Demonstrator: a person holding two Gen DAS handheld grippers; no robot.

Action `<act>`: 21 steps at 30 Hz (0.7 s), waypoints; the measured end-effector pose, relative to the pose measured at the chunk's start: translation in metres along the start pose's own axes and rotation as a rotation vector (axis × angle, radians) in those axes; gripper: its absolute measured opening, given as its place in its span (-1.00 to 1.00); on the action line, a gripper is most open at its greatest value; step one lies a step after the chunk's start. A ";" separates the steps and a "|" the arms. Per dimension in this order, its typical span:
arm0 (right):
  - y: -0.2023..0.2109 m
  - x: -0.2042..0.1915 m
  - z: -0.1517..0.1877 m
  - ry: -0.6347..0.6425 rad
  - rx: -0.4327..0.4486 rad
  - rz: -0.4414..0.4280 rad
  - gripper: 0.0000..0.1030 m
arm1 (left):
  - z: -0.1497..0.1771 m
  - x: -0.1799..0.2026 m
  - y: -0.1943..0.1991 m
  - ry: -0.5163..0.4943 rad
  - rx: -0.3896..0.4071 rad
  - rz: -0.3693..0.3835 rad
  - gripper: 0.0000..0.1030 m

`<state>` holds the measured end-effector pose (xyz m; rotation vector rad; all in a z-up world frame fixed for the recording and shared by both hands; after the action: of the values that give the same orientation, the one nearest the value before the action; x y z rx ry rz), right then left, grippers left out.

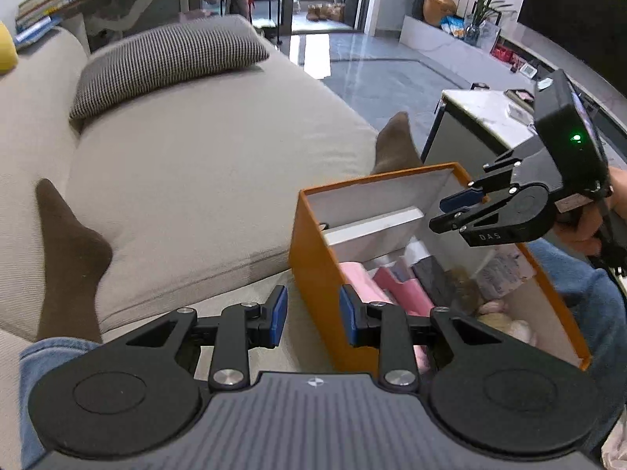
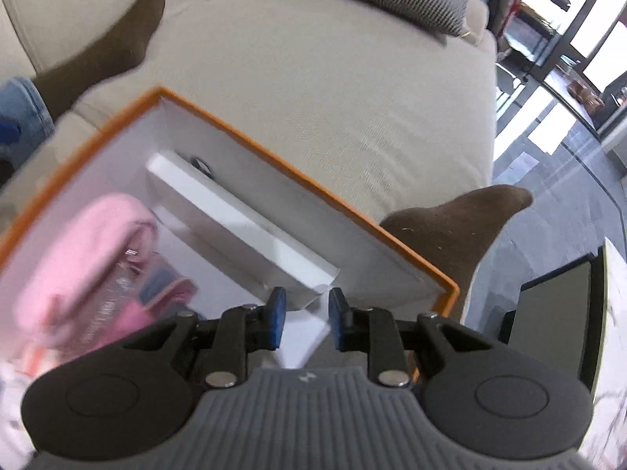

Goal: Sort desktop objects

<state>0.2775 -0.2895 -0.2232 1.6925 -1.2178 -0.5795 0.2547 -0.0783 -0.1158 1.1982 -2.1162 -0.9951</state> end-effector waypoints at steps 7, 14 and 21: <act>0.082 -0.025 0.015 -0.122 0.134 0.003 -0.30 | 0.012 0.036 0.057 0.021 0.085 -0.003 0.03; 0.163 -0.063 0.041 -0.241 0.321 -0.028 -0.09 | 0.031 0.071 0.102 0.043 0.186 -0.068 0.37; 0.207 -0.092 0.078 -0.319 0.462 0.018 0.19 | 0.050 0.093 0.126 0.058 0.287 -0.150 0.71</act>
<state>0.0836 -0.2513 -0.0879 2.0180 -1.6929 -0.6041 0.1112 -0.0992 -0.0392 1.5246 -2.2022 -0.7229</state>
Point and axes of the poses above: each gripper's, at about its wrist camera, not at the fingertips, and y roughly against the way its jaws point, x to its right, z to its underside, the point moved 9 cm from there along -y, roughly the way its jaws point
